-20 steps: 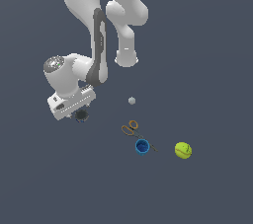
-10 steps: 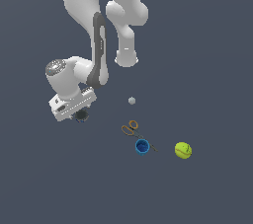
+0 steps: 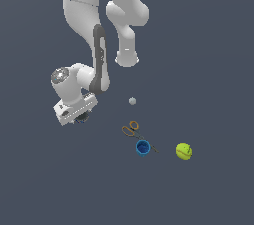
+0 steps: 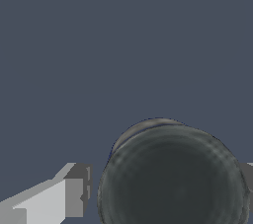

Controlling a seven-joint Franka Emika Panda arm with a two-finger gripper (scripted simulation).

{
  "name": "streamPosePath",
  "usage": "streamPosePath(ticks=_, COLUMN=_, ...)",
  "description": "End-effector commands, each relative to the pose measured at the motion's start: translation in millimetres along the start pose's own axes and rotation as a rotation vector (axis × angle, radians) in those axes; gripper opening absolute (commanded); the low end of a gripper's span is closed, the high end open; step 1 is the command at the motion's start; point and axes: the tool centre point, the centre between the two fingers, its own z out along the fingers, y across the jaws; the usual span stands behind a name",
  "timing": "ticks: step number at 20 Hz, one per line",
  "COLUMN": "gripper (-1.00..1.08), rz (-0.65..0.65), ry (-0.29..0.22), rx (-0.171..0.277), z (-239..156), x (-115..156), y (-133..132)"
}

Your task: Pick up a designated object from a clutter of objects.

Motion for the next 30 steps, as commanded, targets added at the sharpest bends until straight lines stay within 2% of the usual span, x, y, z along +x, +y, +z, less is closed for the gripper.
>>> streamPosePath(ticks=1, gripper=1.00, rz=0.000, ry=0.001, rx=-0.001, z=2, x=0, y=1)
streamPosePath(ticks=2, gripper=-1.00, rz=0.000, ry=0.001, rx=-0.001, z=2, x=0, y=1)
streamPosePath(ticks=18, gripper=-1.00, rz=0.000, ry=0.001, rx=-0.003, z=-8, x=7, y=-1)
streamPosePath(ticks=24, gripper=-1.00, rz=0.000, ry=0.001, rx=-0.003, z=-37, x=27, y=-10)
streamPosePath(ticks=30, gripper=-1.00, rz=0.001, ry=0.000, rx=-0.003, z=-84, x=60, y=-23)
